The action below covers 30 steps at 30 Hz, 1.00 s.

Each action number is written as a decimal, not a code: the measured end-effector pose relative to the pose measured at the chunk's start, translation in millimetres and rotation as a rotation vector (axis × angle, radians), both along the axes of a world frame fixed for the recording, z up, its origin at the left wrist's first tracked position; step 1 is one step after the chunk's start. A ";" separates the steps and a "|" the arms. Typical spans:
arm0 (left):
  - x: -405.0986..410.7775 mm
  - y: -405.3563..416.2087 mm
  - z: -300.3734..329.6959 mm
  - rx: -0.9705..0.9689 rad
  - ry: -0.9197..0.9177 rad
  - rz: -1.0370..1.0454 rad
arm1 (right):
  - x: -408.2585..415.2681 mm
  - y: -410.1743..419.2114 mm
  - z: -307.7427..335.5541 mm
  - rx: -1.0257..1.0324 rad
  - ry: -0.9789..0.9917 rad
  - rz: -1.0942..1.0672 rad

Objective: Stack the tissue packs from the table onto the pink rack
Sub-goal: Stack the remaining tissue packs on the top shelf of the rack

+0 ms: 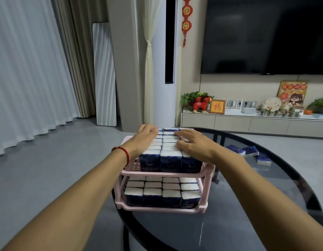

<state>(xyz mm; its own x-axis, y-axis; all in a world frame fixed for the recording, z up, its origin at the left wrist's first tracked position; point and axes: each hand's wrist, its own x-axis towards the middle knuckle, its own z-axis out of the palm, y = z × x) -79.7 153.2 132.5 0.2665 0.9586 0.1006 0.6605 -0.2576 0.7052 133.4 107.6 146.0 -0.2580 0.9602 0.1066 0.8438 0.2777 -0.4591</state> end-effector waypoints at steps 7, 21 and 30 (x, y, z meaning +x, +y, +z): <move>-2.8 6.4 -3.8 -0.035 -0.262 -0.025 | 19.1 -2.7 -7.3 0.127 0.336 -0.029; 26.0 -92.8 33.8 0.647 -0.339 0.176 | 144.8 -51.6 -113.3 0.147 0.456 -0.498; 174.8 -150.1 -97.2 0.325 -0.029 -0.488 | 175.3 -34.2 -159.6 -0.112 0.074 -0.414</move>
<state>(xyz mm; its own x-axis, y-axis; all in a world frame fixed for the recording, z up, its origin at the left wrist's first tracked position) 95.0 3.1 35.2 0.6619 0.6445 0.3828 0.3928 -0.7331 0.5552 308.7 73.4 -13.5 0.1553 0.9879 -0.0008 0.8373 -0.1320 -0.5306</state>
